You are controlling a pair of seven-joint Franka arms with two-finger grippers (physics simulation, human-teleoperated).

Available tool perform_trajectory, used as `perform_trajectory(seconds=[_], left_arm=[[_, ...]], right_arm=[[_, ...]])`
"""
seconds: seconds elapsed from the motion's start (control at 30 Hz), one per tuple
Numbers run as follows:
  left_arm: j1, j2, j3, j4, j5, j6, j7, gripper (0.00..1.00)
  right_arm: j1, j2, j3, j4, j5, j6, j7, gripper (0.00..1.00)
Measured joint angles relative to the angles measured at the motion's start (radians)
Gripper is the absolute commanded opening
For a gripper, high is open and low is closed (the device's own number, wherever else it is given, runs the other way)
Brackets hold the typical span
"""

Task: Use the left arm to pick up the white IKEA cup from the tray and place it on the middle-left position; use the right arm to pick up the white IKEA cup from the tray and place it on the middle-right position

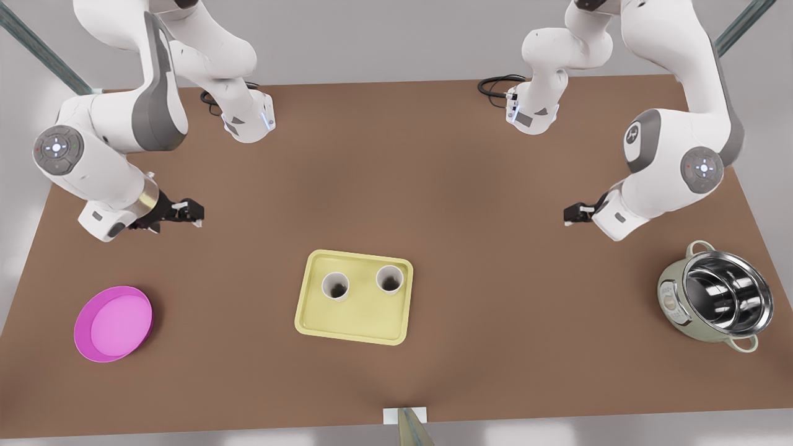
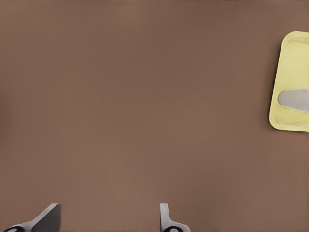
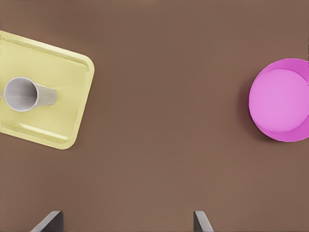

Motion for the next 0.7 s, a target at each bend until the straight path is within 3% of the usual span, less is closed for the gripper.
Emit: perform_trajectory(seconds=[0.1,0.17,0.3,0.4,0.5,0.7], left_arm=[[-0.01,0.012,-0.01,0.002,-0.006,0.034,-0.003,1.0],[-0.114,0.075,-0.016,0.052,-0.007,0.054,-0.022,1.0],[-0.404,0.367,-0.02,0.325,0.023,0.11,-0.108,1.0],[-0.494,0.548,-0.015,0.496,0.052,0.174,-0.186,1.0],[-0.556,0.744,0.002,0.707,0.078,0.254,-0.273,1.0],[-0.638,0.807,0.011,0.728,0.159,0.346,-0.43,1.0]], right_arm=[[-0.001,0.05,0.008,0.015,-0.005,0.036,-0.001,1.0],[0.071,0.158,0.008,0.048,-0.016,0.081,0.012,1.0],[0.303,0.373,0.009,0.066,-0.044,0.225,0.079,1.0],[0.409,0.541,0.007,0.164,-0.056,0.325,0.155,1.0],[0.411,0.616,0.0,0.192,-0.062,0.421,0.221,1.0],[0.382,0.687,-0.002,0.177,-0.117,0.575,0.326,1.0]])
